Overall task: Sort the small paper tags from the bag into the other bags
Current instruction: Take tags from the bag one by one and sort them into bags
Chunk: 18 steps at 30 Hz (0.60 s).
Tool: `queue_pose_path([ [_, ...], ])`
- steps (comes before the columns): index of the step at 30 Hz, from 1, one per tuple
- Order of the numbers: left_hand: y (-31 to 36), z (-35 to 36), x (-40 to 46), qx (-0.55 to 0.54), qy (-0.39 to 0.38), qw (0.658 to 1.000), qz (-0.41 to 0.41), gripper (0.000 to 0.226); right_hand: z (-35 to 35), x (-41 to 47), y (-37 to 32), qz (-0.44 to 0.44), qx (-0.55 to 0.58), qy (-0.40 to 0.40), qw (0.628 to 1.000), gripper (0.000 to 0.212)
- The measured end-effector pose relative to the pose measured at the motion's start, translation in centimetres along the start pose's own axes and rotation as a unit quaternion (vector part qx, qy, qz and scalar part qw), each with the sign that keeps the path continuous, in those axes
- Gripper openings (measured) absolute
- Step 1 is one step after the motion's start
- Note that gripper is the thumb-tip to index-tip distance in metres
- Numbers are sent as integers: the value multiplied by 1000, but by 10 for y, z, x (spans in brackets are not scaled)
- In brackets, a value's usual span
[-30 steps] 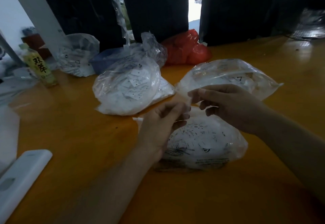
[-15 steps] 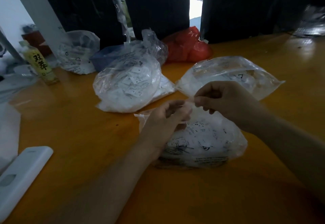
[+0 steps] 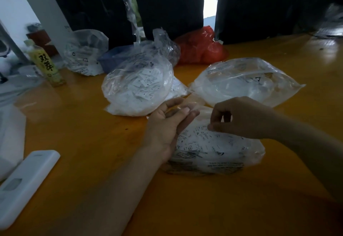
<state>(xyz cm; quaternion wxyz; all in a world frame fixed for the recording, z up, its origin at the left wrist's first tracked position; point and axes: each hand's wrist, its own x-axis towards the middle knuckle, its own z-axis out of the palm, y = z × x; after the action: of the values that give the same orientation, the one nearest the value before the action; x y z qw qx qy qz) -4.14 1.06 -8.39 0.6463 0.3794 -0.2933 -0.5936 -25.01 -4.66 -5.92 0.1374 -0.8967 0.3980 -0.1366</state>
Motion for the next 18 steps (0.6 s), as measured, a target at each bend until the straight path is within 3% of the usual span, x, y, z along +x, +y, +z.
queue_pose_path([
  [2, -1, -1, 1, 3, 0, 1000, 0, 25, 1, 1, 3, -8, -38, -42, 998, 17],
  [9, -2, -1, 3, -24, 6, 1000, -11, 10, 15, 4, 3, 1, -103, -51, 993, 45],
  [15, -1, -2, 2, -35, 10, 999, -19, 14, 12, 4, 1, -11, -67, -14, 998, 23],
  [18, 0, -3, 3, -56, 20, 998, -24, 11, 6, 2, 1, -1, 42, 39, 998, 16],
])
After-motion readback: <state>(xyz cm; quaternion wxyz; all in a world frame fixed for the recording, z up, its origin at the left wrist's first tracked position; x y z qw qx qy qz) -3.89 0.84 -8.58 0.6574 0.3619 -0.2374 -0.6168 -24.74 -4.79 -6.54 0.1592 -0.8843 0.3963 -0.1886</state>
